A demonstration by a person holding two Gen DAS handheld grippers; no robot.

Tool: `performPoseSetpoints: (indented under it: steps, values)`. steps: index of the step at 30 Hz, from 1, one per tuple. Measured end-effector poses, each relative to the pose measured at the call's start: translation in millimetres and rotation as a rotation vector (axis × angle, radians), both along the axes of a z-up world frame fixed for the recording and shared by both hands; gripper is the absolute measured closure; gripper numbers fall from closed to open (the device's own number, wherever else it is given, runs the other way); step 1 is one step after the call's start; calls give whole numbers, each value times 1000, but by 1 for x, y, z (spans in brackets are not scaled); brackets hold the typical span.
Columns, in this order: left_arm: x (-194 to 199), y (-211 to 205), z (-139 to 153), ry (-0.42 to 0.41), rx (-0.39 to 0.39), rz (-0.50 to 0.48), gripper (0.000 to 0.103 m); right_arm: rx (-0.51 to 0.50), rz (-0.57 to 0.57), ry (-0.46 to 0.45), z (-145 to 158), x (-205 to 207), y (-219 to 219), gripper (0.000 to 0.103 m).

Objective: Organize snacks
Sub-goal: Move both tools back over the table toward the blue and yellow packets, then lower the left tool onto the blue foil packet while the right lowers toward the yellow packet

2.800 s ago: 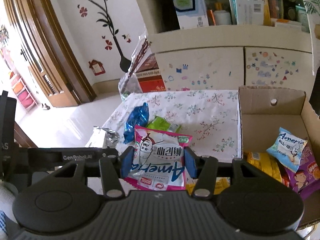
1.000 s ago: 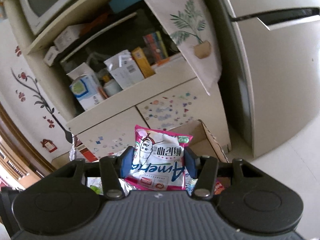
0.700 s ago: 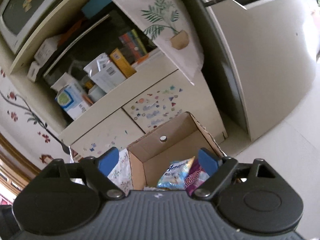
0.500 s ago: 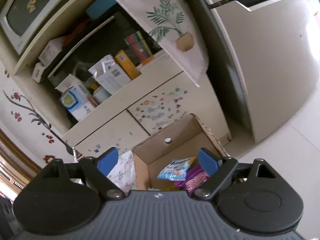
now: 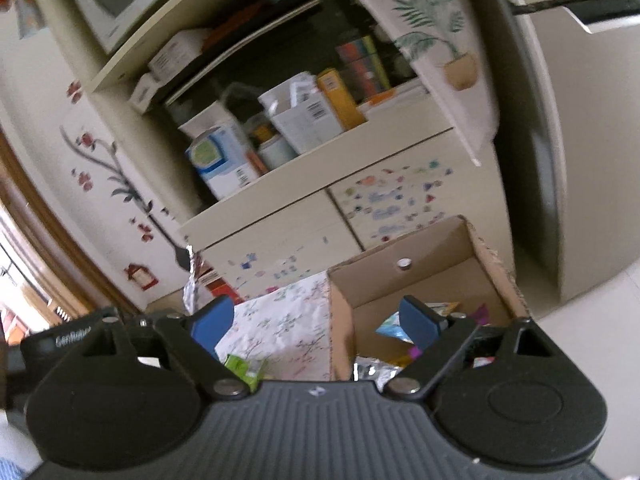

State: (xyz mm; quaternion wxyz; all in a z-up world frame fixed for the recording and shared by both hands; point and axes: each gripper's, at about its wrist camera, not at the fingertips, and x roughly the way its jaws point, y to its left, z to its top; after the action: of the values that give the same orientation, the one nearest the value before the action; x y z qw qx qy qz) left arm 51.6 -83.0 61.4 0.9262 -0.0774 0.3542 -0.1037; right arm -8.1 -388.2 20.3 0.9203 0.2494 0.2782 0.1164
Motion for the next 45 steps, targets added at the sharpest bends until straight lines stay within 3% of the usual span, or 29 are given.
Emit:
performPoseSetpoints:
  steps: [11, 17, 23, 37, 42, 45]
  values:
    - [27, 52, -4, 2, 25, 121, 1, -101, 179, 0, -18, -8, 67, 12]
    - [47, 80, -21, 65, 18, 197, 1, -279, 263, 32, -48, -24, 130, 12]
    - [61, 91, -39, 101, 33, 222, 1, -392, 306, 75, -81, -39, 171, 13]
    - [88, 86, -95, 168, 96, 197, 1, -549, 239, 104, -111, -32, 195, 11]
    - [94, 84, -110, 180, 103, 182, 1, -639, 217, 141, -125, -29, 208, 9]
    - [98, 86, -116, 188, 111, 191, 1, -631, 195, 183, -136, -25, 210, 7]
